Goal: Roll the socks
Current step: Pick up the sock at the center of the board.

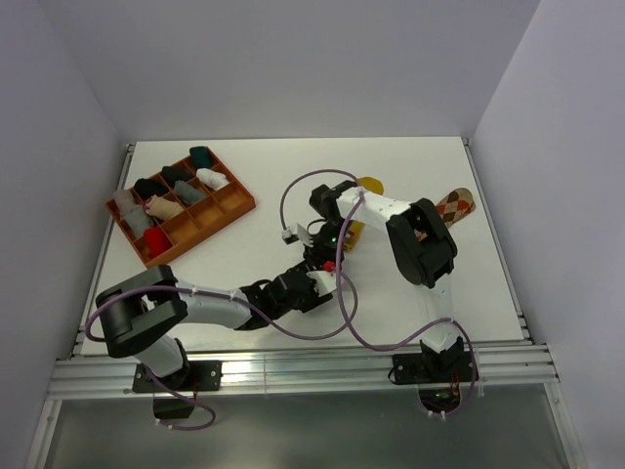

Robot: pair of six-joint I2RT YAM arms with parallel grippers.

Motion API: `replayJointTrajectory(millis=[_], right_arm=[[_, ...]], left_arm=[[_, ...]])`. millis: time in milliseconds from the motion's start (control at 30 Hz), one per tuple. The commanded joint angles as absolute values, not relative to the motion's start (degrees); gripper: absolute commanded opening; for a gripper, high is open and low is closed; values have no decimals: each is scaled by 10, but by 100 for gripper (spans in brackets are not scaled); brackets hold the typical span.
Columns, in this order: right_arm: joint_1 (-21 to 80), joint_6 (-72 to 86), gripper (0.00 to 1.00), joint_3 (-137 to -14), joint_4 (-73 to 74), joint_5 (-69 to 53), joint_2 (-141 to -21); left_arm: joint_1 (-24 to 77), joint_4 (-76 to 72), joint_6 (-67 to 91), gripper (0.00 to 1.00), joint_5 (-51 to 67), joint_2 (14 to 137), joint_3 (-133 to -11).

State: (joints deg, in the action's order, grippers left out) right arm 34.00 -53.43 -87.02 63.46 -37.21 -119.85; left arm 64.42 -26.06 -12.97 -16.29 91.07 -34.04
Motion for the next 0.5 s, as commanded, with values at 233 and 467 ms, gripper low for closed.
replayJointTrajectory(millis=[233,467], right_arm=[[333,-545,33,-874,671,-311,-1252],[333,-546,33,-877,679,-313,-1256]], left_arm=[[650,-229,-175,66,-154,955,-403],[650,-214,-172,66,-156,986,-417]])
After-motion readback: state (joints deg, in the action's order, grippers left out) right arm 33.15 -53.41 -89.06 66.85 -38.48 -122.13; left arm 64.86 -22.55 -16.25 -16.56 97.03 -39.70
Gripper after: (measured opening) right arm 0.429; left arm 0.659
